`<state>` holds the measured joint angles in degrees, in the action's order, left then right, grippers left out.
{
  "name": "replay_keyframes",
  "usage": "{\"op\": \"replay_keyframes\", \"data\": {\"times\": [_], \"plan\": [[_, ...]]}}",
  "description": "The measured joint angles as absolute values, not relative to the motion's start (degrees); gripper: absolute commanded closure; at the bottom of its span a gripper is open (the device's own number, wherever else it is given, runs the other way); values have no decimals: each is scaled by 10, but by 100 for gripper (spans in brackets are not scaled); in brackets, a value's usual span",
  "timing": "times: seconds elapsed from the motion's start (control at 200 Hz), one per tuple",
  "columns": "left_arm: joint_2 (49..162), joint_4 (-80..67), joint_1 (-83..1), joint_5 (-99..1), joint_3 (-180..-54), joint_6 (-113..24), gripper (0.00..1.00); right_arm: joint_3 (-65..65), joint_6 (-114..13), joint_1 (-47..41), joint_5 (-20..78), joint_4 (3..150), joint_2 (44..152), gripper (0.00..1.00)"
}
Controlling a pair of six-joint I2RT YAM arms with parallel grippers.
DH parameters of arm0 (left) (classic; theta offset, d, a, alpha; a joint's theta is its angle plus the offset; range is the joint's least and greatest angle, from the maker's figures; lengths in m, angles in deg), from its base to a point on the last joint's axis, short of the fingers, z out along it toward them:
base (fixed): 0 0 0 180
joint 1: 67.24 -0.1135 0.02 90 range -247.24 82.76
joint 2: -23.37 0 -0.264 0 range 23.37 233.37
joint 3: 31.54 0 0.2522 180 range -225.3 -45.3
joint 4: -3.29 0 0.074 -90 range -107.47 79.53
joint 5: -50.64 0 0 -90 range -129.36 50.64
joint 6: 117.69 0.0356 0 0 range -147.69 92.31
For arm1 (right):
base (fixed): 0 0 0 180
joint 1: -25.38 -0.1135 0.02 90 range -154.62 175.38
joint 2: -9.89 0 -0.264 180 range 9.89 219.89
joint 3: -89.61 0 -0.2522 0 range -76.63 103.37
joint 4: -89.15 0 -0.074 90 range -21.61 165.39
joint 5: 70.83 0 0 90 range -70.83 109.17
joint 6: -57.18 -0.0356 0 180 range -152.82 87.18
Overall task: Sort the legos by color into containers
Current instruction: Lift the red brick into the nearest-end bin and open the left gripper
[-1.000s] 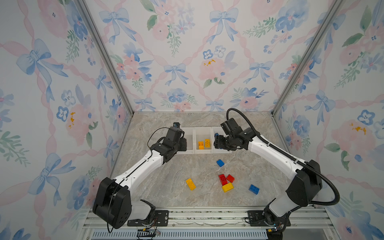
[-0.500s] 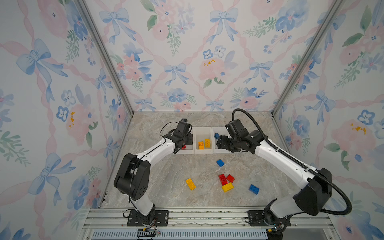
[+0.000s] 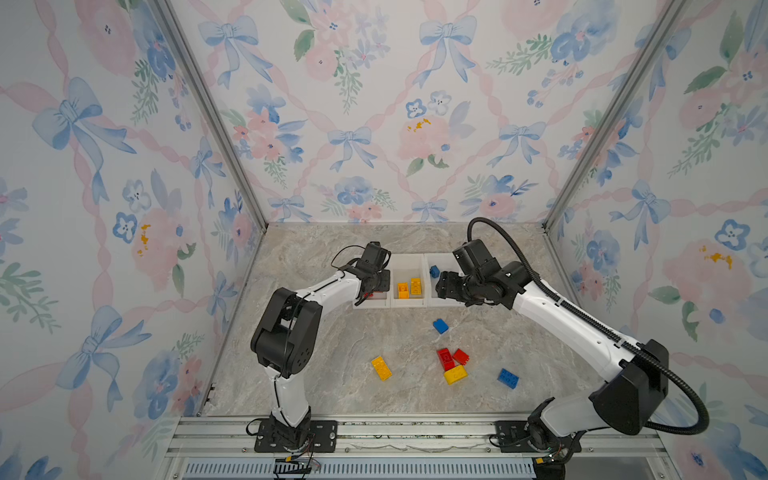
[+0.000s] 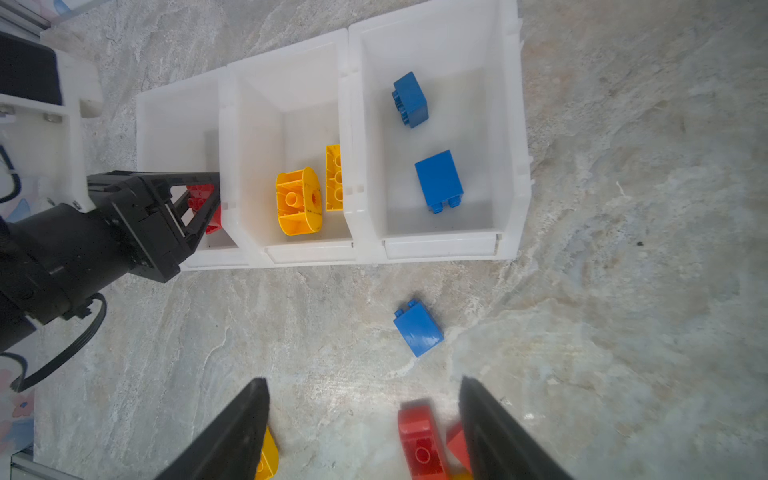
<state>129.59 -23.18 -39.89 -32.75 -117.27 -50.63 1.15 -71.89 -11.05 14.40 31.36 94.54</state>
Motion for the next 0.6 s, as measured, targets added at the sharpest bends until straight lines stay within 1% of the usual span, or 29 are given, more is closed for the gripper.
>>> {"op": "replay_keyframes", "data": {"times": [0.055,0.2,0.6], "plan": [[1296,-232,-399,-328,-1173,-505,58,12,-719,-110,144,314,945,25],[1296,-231,-400,-328,-1173,-503,51,12,-722,-110,144,314,946,24],[1296,-227,-403,-328,-1173,-503,43,11,-725,-110,145,315,958,24]]}}
